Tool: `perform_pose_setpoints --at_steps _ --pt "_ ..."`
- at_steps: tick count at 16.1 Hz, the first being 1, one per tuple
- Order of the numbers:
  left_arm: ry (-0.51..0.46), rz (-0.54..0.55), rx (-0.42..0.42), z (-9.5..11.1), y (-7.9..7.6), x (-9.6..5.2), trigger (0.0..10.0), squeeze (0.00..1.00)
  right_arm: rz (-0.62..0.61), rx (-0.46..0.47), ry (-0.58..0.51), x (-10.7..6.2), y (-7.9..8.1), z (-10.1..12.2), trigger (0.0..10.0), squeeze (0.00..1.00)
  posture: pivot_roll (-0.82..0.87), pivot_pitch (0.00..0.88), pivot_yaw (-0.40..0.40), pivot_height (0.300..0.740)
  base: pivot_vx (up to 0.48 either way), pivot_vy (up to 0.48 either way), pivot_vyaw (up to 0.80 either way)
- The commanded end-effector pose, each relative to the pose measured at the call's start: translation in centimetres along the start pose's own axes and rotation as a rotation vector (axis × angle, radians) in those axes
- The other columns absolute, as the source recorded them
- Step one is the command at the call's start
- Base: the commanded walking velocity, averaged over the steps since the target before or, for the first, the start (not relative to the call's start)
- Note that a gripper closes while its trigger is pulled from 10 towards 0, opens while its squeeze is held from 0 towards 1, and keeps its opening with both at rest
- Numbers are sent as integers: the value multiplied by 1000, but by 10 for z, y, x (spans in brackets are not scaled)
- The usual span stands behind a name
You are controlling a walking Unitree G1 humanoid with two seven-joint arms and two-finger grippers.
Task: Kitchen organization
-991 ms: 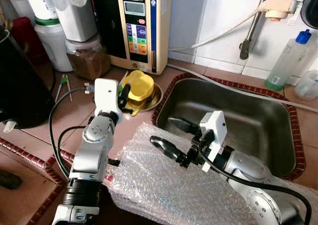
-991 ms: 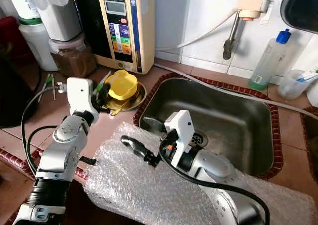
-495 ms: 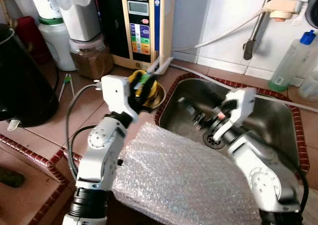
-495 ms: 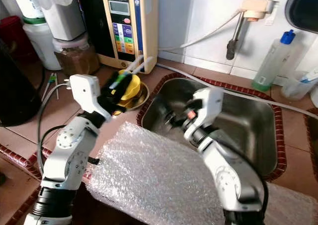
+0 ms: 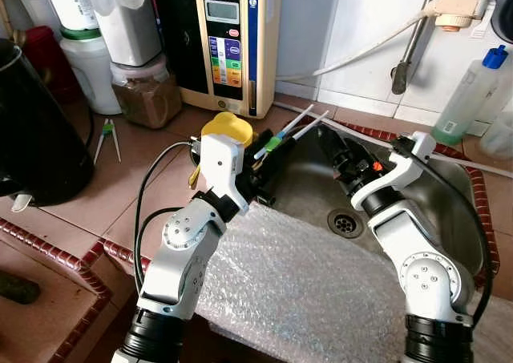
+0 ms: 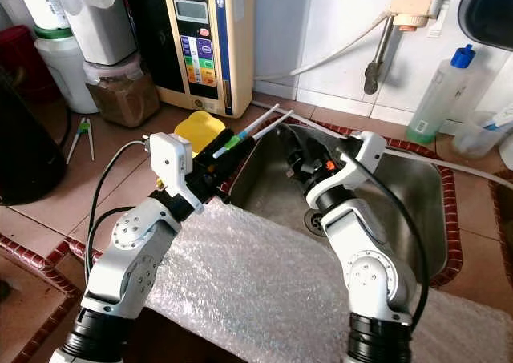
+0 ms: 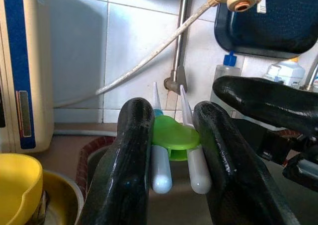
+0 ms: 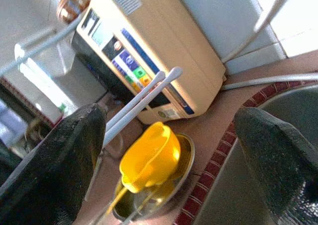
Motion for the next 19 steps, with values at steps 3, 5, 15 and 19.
perform_pose_setpoints --at_steps 3,5,15,19 --pt "10 -97 -14 -4 -18 4 0 0 -37 124 -5 8 -3 0 8510 0 -117 13 15 740 0 0 0" --pt "15 -105 -12 -5 -19 4 0 0 -29 135 2 9 -1 -1 0 0 -117 14 15 740 0 0 0" --pt "22 -128 -12 -7 -21 4 0 0 -32 181 21 9 -2 -4 0 0 -117 16 18 740 0 0 0" --pt "25 -128 -6 -7 -21 4 0 0 -56 200 13 9 -7 -2 0 0 -116 16 20 740 0 0 0"
Point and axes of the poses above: a point about 5 cm out from each wrist's last joint towards the gripper, its own x axis pointing out of the wrist towards the gripper, its own z axis along the axis of the wrist's last joint, y = z × x, the point moved 5 cm from there along x, pointing out of the wrist towards the gripper, and after that the axes turned 2 degrees about x, right-handed, at the moved point
